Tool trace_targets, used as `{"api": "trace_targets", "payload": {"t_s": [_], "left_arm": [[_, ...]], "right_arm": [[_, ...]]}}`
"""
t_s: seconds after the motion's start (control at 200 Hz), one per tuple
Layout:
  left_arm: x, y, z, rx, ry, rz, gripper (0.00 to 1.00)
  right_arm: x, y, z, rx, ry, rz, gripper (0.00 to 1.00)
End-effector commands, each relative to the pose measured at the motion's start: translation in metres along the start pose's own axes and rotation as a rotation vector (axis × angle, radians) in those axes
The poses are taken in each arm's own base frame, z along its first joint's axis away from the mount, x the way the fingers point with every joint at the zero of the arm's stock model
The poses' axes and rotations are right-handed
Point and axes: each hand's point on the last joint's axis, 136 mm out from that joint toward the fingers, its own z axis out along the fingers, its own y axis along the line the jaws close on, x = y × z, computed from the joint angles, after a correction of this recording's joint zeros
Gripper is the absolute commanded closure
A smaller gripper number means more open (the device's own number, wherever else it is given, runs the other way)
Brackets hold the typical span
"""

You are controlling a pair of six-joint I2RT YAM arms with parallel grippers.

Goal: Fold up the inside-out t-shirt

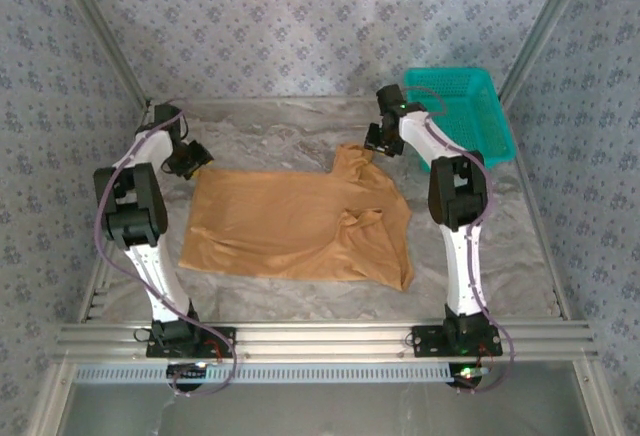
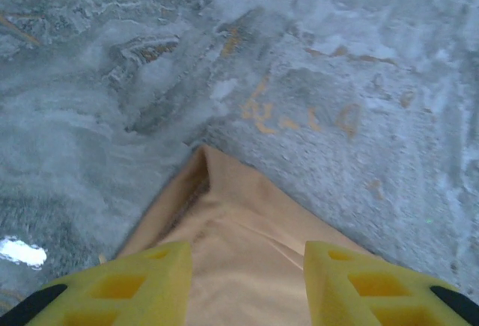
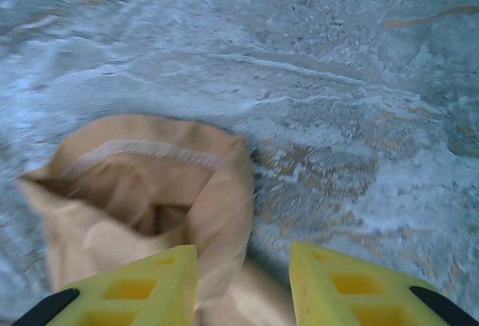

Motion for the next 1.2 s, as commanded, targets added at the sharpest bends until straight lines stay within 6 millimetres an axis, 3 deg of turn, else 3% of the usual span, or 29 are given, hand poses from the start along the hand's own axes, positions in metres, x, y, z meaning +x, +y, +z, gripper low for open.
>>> {"api": "trace_targets", "payload": {"t_s": [0.0,0.295,0.41,0.49,0.6,0.67,0.785,0.969,1.199], "left_arm": [[-0.004,0.006,-0.001,-0.033,0.038,0.009,0.56],[-0.009,0.001,0.026,0.013,0.073,-0.028,0.55],[-0.011,-0.004,0.033,0.039,0.085,-0.039,0.56],[-0.009,-0.005,0.038,0.050,0.102,-0.043,0.64],[-0.007,-0.007,0.039,0.059,0.117,-0.049,0.87],[-0.008,-0.009,0.036,0.067,0.112,-0.052,1.00],[-0.015,-0.016,0.025,0.078,0.091,-0.051,1.00],[-0.025,-0.026,-0.002,0.099,0.045,-0.037,1.00],[-0.021,-0.034,-0.026,0.141,0.025,-0.032,1.00]], "right_arm": [[-0.003,0.002,0.002,-0.015,0.032,0.042,0.60],[-0.015,0.016,0.032,-0.108,0.034,0.099,0.61],[-0.014,0.018,0.040,-0.125,0.050,0.109,0.69],[-0.012,0.019,0.042,-0.136,0.065,0.114,0.79],[-0.016,0.020,0.039,-0.150,0.057,0.116,1.00],[-0.023,0.024,0.032,-0.168,0.042,0.109,1.00],[-0.044,0.033,0.010,-0.208,-0.007,0.092,1.00],[-0.075,0.051,-0.045,-0.273,-0.127,0.024,1.00],[-0.058,0.066,-0.084,-0.284,-0.139,-0.068,1.00]]}}
